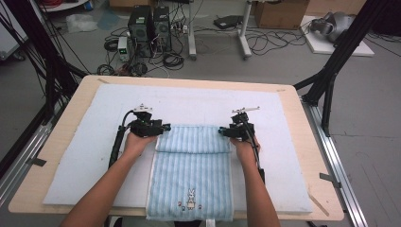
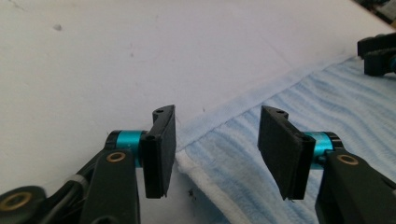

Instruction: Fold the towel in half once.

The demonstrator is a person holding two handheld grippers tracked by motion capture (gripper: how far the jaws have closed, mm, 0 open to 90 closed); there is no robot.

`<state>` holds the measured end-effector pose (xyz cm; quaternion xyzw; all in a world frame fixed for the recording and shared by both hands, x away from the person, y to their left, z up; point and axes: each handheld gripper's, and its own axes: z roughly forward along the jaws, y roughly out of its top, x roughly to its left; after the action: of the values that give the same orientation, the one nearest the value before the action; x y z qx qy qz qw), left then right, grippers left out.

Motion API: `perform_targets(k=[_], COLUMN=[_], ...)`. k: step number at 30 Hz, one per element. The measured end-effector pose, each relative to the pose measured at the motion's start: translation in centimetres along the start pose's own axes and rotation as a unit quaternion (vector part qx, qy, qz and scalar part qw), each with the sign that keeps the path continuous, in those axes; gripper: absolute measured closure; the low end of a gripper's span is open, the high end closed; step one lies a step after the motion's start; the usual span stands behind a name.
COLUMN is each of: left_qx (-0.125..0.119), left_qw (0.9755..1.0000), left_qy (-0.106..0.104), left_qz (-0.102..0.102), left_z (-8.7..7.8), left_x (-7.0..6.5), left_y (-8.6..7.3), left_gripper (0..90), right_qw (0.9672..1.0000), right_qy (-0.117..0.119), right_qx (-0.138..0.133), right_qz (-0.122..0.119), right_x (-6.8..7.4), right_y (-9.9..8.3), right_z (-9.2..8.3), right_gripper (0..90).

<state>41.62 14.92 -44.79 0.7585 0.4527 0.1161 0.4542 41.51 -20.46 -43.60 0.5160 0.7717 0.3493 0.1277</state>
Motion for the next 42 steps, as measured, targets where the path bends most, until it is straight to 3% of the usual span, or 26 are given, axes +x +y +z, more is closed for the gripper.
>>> perform_targets(k=[2, 5, 6, 8, 11, 16, 21, 25, 29, 34, 42], left_qx=[0.003, 0.014, 0.011, 0.0, -0.027, -0.063, -0.09, -0.089, -0.097, -0.09, -0.059], left_qw=[0.9999, 0.9989, 0.9986, 0.9986, 0.9988, 0.9964, 0.9932, 0.9921, 0.9894, 0.9886, 0.9886], left_qy=[-0.005, -0.006, -0.006, -0.01, -0.022, -0.033, -0.061, -0.081, -0.103, -0.115, -0.132], left_qz=[0.012, 0.045, 0.051, 0.051, 0.036, 0.047, 0.042, 0.035, 0.034, 0.035, 0.044], left_z=[0.2, 0.6, 0.5, 0.1, -0.8, -2.8, -4.4, -5.3, -6.3, -7.4, -8.7], left_x=[-0.2, -0.8, -0.9, -0.9, -0.7, -1.0, -1.6, -1.8, -2.4, -3.0, -4.0], left_y=[-0.1, -0.3, -0.2, -0.1, 0.3, 1.1, 1.1, 0.5, -0.4, -1.8, -4.6], left_gripper=[57.6, 84.9, 88.9, 89.2, 89.3, 89.4, 89.4, 89.4, 89.3, 89.3, 89.4], right_qw=[0.9999, 0.9995, 0.9991, 0.9987, 0.9981, 0.9958, 0.993, 0.992, 0.99, 0.9884, 0.9893], right_qy=[-0.008, -0.002, 0.0, -0.001, 0.006, 0.025, 0.033, 0.038, 0.058, 0.067, 0.07], right_qx=[0.003, 0.009, 0.01, 0.003, -0.015, -0.053, -0.079, -0.083, -0.096, -0.099, -0.091], right_qz=[-0.01, -0.032, -0.041, -0.051, -0.059, -0.07, -0.081, -0.087, -0.086, -0.093, -0.09], right_x=[0.1, 0.3, 0.4, 0.6, 0.9, 1.5, 2.0, 2.2, 2.6, 3.2, 3.4], right_y=[-0.1, -0.1, -0.1, 0.0, 0.1, 0.0, -0.5, -1.1, -1.9, -3.5, -6.9], right_z=[0.3, 0.2, 0.1, -0.2, -1.0, -3.0, -5.1, -6.5, -7.6, -8.6, -10.1], right_gripper=[57.8, 79.6, 80.8, 82.5, 82.9, 83.1, 83.5, 83.6, 83.6, 83.6, 83.6])
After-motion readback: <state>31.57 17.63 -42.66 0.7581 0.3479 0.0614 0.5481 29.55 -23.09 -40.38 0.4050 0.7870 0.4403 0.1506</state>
